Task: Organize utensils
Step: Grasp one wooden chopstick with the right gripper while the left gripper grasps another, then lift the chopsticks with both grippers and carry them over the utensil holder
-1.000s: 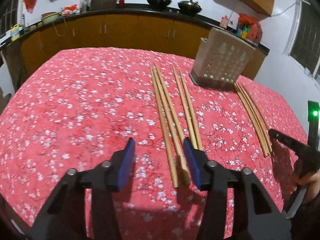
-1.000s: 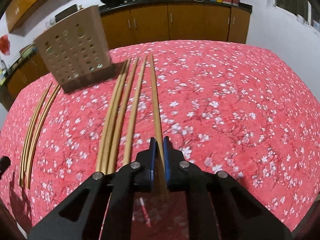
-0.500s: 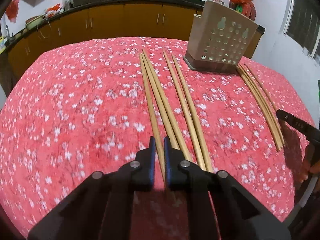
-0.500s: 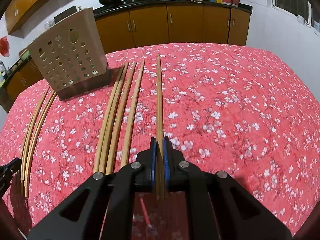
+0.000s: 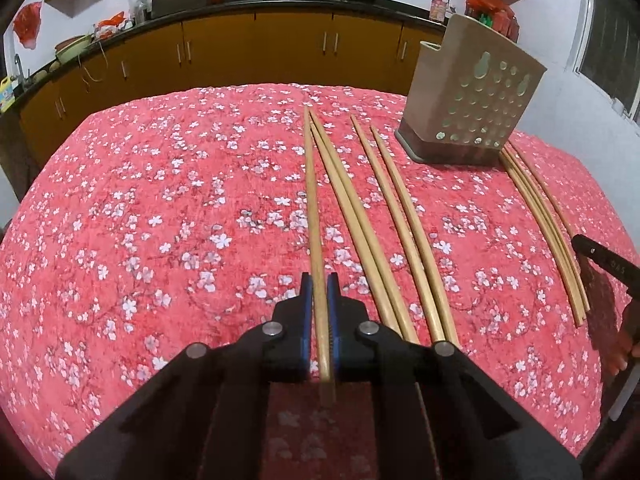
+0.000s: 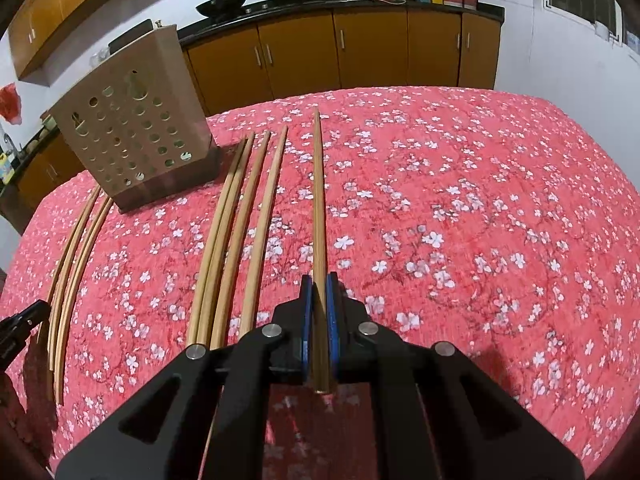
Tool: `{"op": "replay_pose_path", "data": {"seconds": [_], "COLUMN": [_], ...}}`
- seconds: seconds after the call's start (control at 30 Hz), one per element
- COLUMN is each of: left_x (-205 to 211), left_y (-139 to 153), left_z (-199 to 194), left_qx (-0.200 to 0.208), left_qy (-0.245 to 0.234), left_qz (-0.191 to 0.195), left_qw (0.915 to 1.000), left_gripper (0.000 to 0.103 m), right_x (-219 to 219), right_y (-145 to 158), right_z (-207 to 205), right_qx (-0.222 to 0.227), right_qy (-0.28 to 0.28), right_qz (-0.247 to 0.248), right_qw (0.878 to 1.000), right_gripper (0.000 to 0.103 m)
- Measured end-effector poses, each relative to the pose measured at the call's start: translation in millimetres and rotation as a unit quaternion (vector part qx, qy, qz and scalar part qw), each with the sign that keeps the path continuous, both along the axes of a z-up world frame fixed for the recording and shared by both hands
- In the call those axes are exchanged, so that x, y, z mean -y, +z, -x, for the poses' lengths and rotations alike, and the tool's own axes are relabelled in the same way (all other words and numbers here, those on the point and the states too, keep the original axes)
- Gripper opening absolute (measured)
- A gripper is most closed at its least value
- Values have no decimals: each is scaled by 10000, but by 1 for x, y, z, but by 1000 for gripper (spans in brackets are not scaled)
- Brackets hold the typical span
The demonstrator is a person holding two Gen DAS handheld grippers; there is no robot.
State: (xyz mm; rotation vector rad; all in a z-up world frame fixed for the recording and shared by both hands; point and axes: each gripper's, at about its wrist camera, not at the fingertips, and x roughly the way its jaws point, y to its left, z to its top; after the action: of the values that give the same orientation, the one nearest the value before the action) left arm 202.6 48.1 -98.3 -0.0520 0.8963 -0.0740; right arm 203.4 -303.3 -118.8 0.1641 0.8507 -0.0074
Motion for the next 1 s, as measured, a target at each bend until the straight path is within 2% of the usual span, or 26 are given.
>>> {"op": "replay_pose_path", "data": {"seconds": [0.33, 0.47, 0.7, 1.0], "left_x": [1, -4, -23, -33], "left_y": [3, 8, 60, 135], "left_z": [14, 13, 24, 29], "left_qx": [-5, -47, 626, 1744], "left_qy": [-30, 23, 121, 311], "left_qz": [-30, -8, 50, 205], "left_qw": [10000, 10000, 9980, 9840], "left_gripper": [9, 8, 8, 8], "right_x": [0, 7, 25, 29], "right_y": [1, 14, 64, 110], "right_z": [0, 8, 23, 27], "right_qx": [-6, 119, 795, 1503], "right_qy": [40, -24, -156, -210], "right_qz": [53, -107, -115, -84], "right_qw": [10000, 9999, 9966, 9884], "right_gripper": [8, 8, 8, 8]}}
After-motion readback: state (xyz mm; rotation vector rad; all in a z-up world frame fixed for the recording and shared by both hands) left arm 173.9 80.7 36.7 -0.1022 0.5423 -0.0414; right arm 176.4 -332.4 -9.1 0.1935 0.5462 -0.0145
